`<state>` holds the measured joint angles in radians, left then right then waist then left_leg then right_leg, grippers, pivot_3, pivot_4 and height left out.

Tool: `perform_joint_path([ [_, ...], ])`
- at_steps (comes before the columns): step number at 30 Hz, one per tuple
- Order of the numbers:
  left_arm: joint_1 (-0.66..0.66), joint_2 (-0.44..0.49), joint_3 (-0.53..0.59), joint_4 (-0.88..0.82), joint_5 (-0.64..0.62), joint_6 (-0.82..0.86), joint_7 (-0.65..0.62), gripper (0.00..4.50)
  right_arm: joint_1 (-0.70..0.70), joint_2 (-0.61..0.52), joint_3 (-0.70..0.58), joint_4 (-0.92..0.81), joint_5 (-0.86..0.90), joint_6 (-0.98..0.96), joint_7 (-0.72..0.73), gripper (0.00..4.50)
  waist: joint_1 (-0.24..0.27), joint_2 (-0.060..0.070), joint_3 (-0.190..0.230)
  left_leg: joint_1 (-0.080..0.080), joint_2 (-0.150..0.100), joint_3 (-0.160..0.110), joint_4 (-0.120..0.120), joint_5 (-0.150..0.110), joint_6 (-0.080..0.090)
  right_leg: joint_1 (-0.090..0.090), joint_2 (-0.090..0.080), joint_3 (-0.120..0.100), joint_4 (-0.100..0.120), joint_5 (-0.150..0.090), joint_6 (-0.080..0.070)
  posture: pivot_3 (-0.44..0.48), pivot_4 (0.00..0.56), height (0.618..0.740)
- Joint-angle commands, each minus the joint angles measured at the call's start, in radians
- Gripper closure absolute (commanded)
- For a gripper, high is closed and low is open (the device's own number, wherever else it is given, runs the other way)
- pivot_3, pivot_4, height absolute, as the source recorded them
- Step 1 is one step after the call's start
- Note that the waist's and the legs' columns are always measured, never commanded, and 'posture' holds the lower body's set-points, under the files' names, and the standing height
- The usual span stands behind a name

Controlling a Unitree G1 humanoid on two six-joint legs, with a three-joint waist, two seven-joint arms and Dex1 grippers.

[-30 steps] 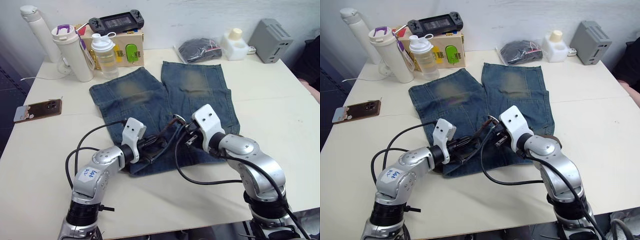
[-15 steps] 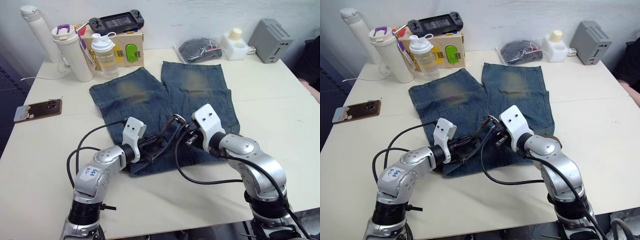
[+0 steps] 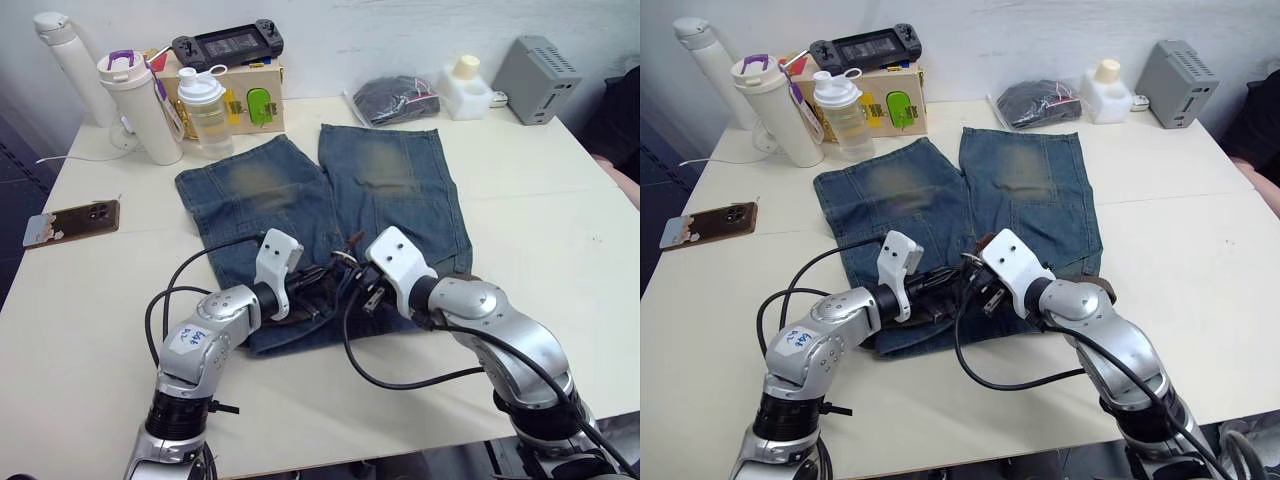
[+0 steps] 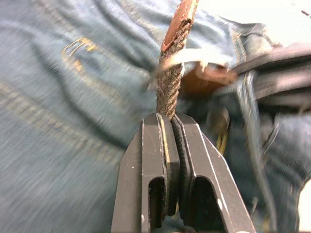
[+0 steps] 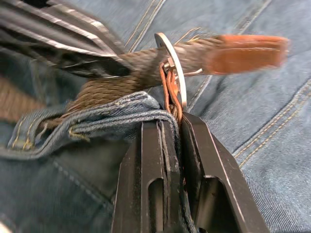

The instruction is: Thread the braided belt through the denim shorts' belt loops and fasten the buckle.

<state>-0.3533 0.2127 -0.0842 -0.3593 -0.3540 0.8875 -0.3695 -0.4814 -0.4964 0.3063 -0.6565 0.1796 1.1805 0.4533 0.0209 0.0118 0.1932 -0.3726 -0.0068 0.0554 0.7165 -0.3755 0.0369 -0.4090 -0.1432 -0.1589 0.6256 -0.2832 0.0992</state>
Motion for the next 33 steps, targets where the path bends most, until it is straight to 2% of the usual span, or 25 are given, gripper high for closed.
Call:
perform_joint_path([
  [1, -0.039, -0.017, -0.025, 0.017, 0.000, -0.048, -0.012, 4.50, -0.019, -0.043, 0.082, -0.042, 0.026, -0.058, 0.070, 4.49, 0.001, 0.000, 0.000, 0.000, 0.000, 0.000, 0.000, 0.000, 0.000, 0.000, 0.000, 0.000, 0.000, 0.000, 0.000, 0.000, 0.150, 0.687],
  [6, -0.044, -0.023, -0.039, 0.035, 0.002, -0.074, -0.018, 4.50, -0.028, -0.079, 0.077, -0.024, 0.024, -0.097, 0.085, 4.49, 0.002, 0.000, 0.000, 0.000, 0.000, 0.000, 0.000, 0.000, 0.000, 0.000, -0.001, 0.000, -0.001, 0.000, 0.000, 0.000, 0.150, 0.687],
  [9, -0.042, -0.022, -0.043, 0.039, 0.002, -0.082, -0.020, 4.50, -0.014, -0.114, 0.019, -0.038, 0.046, -0.115, 0.118, 3.17, 0.003, 0.000, 0.000, 0.000, 0.000, 0.000, 0.000, 0.000, 0.000, 0.000, -0.001, 0.000, -0.001, 0.000, 0.000, 0.000, 0.150, 0.687],
  [13, -0.038, -0.013, -0.053, 0.044, 0.011, -0.093, -0.023, 4.50, -0.007, -0.203, -0.163, -0.077, 0.168, -0.143, 0.259, 1.15, 0.007, -0.001, 0.000, -0.001, 0.000, -0.001, 0.001, 0.000, 0.000, 0.000, -0.001, -0.001, -0.001, 0.000, 0.001, 0.000, 0.150, 0.687],
  [15, -0.039, -0.008, -0.056, 0.046, 0.014, -0.099, -0.024, 4.50, -0.024, -0.235, -0.239, -0.066, 0.222, -0.174, 0.316, 0.32, 0.006, -0.001, 0.001, -0.002, -0.001, -0.001, 0.001, 0.000, 0.001, 0.001, -0.002, -0.001, -0.002, 0.001, 0.001, 0.000, 0.150, 0.687],
  [16, -0.039, -0.006, -0.057, 0.047, 0.015, -0.102, -0.024, 4.50, -0.030, -0.249, -0.264, -0.062, 0.243, -0.194, 0.341, 0.06, 0.006, -0.001, 0.001, -0.002, -0.001, -0.001, 0.001, 0.000, 0.001, 0.001, -0.002, -0.001, -0.003, 0.001, 0.001, 0.000, 0.150, 0.687],
  [20, -0.042, 0.009, -0.070, 0.055, 0.032, -0.124, -0.031, 4.50, -0.107, -0.299, -0.220, 0.051, 0.127, -0.414, 0.354, 0.06, 0.005, -0.001, 0.001, -0.001, 0.000, -0.001, 0.001, 0.000, 0.001, 0.001, -0.004, -0.001, -0.003, 0.001, 0.001, 0.000, 0.150, 0.687],
  [23, -0.045, 0.020, -0.082, 0.057, 0.052, -0.142, -0.035, 4.50, -0.149, -0.366, -0.032, 0.207, -0.169, -0.759, 0.332, 0.06, 0.003, -0.001, 0.001, -0.001, 0.000, 0.000, 0.000, 0.000, 0.001, 0.001, -0.003, -0.001, -0.003, 0.001, 0.001, 0.000, 0.150, 0.687],
  [26, -0.045, 0.035, -0.096, 0.054, 0.072, -0.161, -0.044, 4.50, -0.190, -0.376, 0.075, 0.348, -0.358, -1.020, 0.311, 0.06, 0.003, -0.002, 0.001, -0.001, -0.001, 0.001, 0.001, 0.000, 0.001, 0.001, -0.003, 0.000, -0.003, 0.001, 0.001, 0.000, 0.150, 0.687],
  [29, -0.042, 0.055, -0.114, 0.049, 0.096, -0.183, -0.050, 4.50, -0.220, -0.351, 0.114, 0.438, -0.435, -1.162, 0.315, 0.06, 0.003, -0.002, 0.001, -0.001, -0.001, 0.001, 0.000, 0.001, 0.001, 0.000, -0.002, 0.000, -0.002, 0.001, 0.002, 0.000, 0.150, 0.687],
  [33, -0.038, 0.060, -0.119, 0.044, 0.111, -0.193, -0.047, 4.50, -0.225, -0.323, 0.123, 0.500, -0.482, -1.249, 0.333, 0.06, 0.004, -0.002, 0.001, -0.001, -0.001, 0.000, 0.001, 0.001, 0.001, 0.001, -0.002, -0.001, -0.002, 0.001, 0.002, 0.000, 0.150, 0.687],
])
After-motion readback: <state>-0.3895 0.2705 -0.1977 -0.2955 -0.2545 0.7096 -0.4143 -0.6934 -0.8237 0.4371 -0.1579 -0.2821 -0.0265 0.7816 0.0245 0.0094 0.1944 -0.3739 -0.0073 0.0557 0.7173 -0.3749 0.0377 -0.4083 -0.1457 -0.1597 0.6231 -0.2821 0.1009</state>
